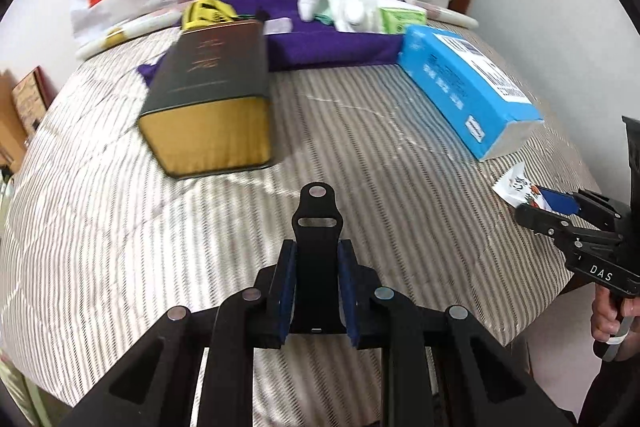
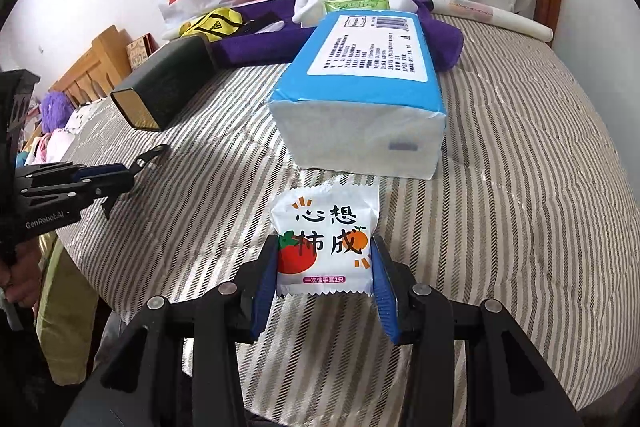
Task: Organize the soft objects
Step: 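Carry the strap piece with the left tool toward the towel while the right tool carries the packet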
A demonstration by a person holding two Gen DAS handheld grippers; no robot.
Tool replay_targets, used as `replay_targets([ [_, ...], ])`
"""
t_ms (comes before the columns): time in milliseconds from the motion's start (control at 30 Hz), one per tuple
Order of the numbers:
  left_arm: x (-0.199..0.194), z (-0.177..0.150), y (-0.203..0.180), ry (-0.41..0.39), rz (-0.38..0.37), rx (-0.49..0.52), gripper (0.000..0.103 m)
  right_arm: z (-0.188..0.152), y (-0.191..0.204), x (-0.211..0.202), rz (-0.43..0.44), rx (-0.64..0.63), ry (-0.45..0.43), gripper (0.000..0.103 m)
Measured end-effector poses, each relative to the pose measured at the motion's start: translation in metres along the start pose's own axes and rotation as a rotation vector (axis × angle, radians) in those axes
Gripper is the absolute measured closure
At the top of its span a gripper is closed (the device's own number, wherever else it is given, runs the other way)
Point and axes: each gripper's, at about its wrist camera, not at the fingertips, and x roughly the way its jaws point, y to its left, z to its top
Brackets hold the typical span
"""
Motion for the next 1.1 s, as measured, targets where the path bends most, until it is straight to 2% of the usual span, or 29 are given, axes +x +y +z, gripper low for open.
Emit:
replay_targets([
  [100,-0.007,-0.004,0.011,-0.016,0.018,-0.027,0.083,-0.001,0.003,-0.007,-0.007,-0.001,-0.008,0.059],
  [500,-0.035,-0.003,0.050,-0.061,0.007,-0.127,0.083,0.013,0.002,-0.038,-0.033,0.021,-0.053,0.059],
  [633,-0.047,0.006,0.058,-0.090,-0.017,-0.160,0.083,0.024,0.003,-0.049,-0.011,0.026,-0.079,0.059],
  [800,-0.055,0.021,0.058,-0.114,-0.027,-0.151,0.083,0.044,0.005,-0.063,-0.016,0.006,-0.122,0.059],
  [1100,-0.065,0.055,0.056,-0.149,-0.027,-0.137,0.083,0.078,0.007,-0.061,-0.015,-0.026,-0.141,0.059],
])
